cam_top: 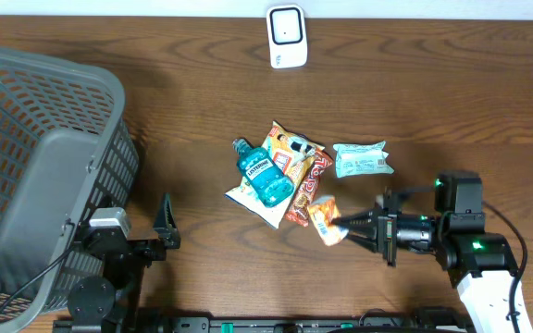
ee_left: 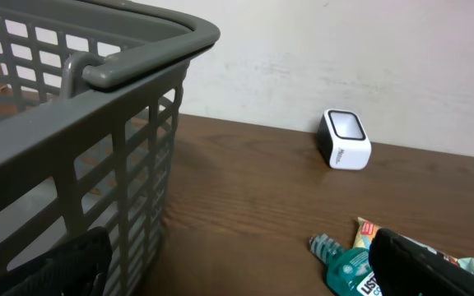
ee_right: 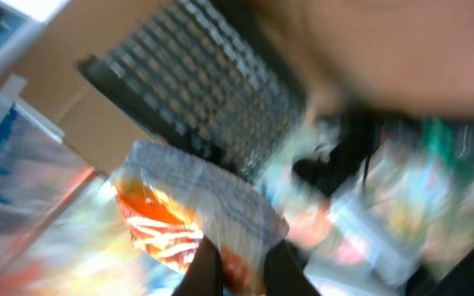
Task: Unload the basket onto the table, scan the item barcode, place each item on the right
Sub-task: 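Lift the orange box and hold it in front of the barcode scanner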
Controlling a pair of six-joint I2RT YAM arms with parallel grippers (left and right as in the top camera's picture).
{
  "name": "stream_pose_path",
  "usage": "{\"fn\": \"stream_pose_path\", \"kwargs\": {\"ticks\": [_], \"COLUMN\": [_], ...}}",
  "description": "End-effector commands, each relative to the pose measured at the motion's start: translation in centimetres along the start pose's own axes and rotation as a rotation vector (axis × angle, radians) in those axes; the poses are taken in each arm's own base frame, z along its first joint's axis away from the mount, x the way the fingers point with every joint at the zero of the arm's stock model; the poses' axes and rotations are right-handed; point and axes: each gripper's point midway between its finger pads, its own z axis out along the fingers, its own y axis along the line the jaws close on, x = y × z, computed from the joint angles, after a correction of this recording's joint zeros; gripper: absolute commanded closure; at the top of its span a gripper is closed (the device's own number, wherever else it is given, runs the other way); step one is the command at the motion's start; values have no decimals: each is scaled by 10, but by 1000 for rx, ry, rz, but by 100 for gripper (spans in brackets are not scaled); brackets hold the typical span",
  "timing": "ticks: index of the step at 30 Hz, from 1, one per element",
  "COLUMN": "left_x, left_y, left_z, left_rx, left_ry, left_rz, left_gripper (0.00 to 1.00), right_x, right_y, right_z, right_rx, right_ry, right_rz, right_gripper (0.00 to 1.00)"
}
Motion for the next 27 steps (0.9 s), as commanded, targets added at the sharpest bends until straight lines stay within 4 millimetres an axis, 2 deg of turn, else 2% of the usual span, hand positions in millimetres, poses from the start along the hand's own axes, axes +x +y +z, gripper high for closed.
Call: {"fn": "stream_pose_path", "kwargs": {"ticks": [1, 4, 7, 8, 11, 14, 16, 18, 21, 24, 27], "left_x": [-2, -2, -2, -2, -2, -2, -2, -2, -2, -2, -2], "left_y": [0, 0, 0, 0, 0, 0, 0, 0, 0, 0, 0], "left_z": [-1, -1, -1, -1, -1, -1, -1, -1, -1, -1, -1], "left_rx": [-3, -3, -3, -3, -3, -3, -3, -3, -3, -3, -3], "left_ry": [-10, -10, -10, -10, -10, -10, -10, -10, -10, -10, -10], "left_rz": [-5, -5, -5, -5, -5, -5, -5, -5, -5, -5, -5], "left_gripper": [0, 0, 0, 0, 0, 0, 0, 0, 0, 0, 0], "right_x": [-27, -34, -37, -42, -55, -54, -70, -95, -122, -141, -156], "right_y": [-1, -3, 11, 19, 52, 85, 97, 106, 123, 148, 171], "right_z": [0, 3, 4, 3, -4, -6, -10, -19, -25, -20, -7], "right_rx": [81, 127, 120, 119, 55, 2, 54, 132, 190, 150, 69], "right_ry": [-153, -195, -214, -252, -386, -470, -607, -779, -963, -1095, -1180], "right_rz": [-566, -672, -923, -992, -1001, -1218, -1305, -1308, -1331, -1364, -1430], "right_gripper": [99, 99, 99, 99, 99, 99, 99, 99, 99, 99, 99]}}
